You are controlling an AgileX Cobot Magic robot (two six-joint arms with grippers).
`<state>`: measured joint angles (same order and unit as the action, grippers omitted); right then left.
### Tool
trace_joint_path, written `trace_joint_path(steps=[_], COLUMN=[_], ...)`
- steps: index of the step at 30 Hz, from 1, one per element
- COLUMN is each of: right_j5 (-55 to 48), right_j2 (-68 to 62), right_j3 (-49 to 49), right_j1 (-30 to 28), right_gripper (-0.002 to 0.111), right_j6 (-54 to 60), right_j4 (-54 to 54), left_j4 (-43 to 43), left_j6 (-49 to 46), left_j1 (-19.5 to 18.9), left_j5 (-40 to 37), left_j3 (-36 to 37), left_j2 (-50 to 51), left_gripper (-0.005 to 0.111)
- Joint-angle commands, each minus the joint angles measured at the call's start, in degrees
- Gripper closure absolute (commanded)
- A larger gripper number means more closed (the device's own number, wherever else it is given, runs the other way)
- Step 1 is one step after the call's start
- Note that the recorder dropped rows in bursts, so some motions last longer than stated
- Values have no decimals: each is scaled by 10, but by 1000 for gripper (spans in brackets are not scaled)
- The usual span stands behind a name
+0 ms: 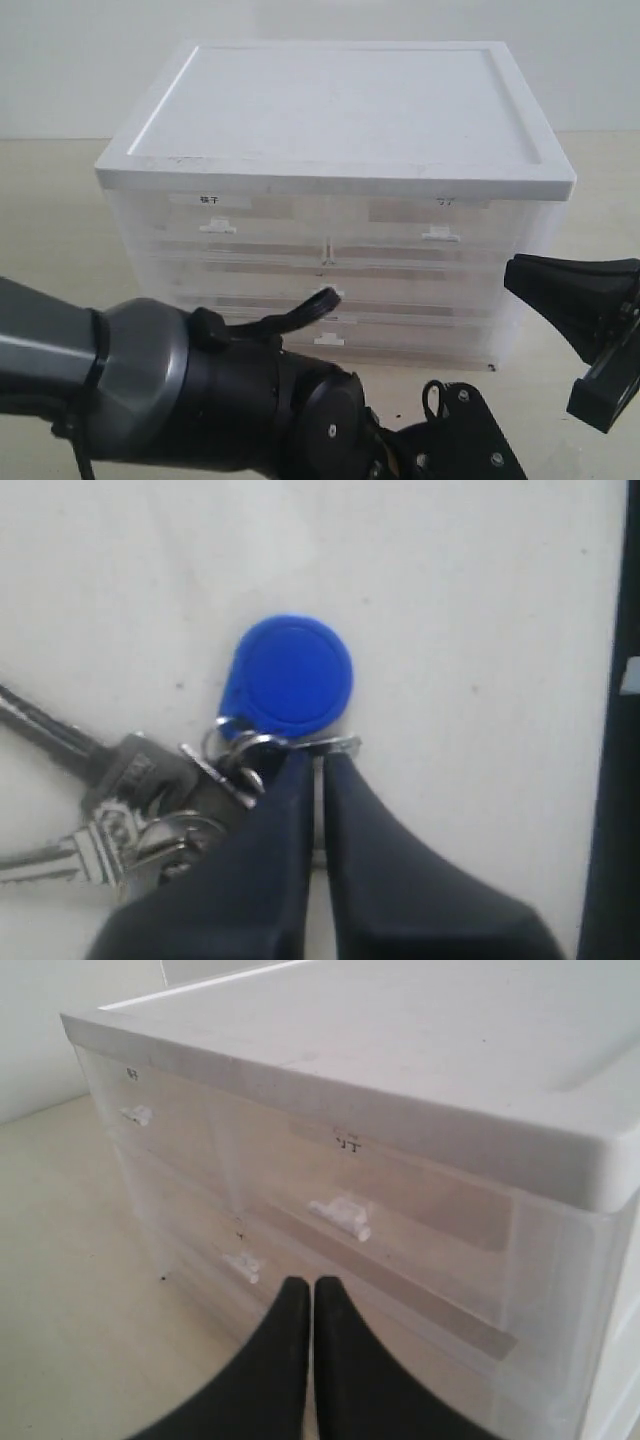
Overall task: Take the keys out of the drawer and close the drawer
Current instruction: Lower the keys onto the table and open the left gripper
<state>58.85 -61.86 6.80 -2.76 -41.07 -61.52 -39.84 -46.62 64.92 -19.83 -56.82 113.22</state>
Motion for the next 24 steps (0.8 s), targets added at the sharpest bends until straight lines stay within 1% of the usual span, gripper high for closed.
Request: trace_joint_path(steps=[1, 3, 7, 8, 10, 12, 18, 23, 24], right_j5=[9, 9, 10, 10, 10, 10, 10, 10, 10], right_j2=[-1, -1, -1, -1, -1, -1, -1, -1, -1], right_j3=[3, 3, 3, 3, 3, 3, 3, 3, 3], right_j1=[-1, -1, -1, -1, -1, -1, -1, -1, -1], right_gripper=[108, 108, 108, 108, 108, 108, 108, 108, 108], right_j6=[-1, -1, -1, -1, -1, -1, -1, -1, -1], right_j4=[-4, -4, -4, -4, -5, -5, -5, -6, -6], left_j4=[38, 41, 51, 54, 59, 87, 189, 205, 205], left_j6=[34, 38, 38, 38, 41, 55, 155, 160, 159], left_j1=[-41, -57, -84, -98, -107, -118, -138, -137, -131], left_j5=[-5, -5, 21, 19, 7, -5, 12, 5, 1], left_j3=[-3, -5, -5, -5, -5, -5, -5, -5, -5], left_j2=[9, 9, 9, 9, 7, -3, -32, -55, -68], left_gripper=[102, 102, 102, 102, 102, 102, 102, 102, 102])
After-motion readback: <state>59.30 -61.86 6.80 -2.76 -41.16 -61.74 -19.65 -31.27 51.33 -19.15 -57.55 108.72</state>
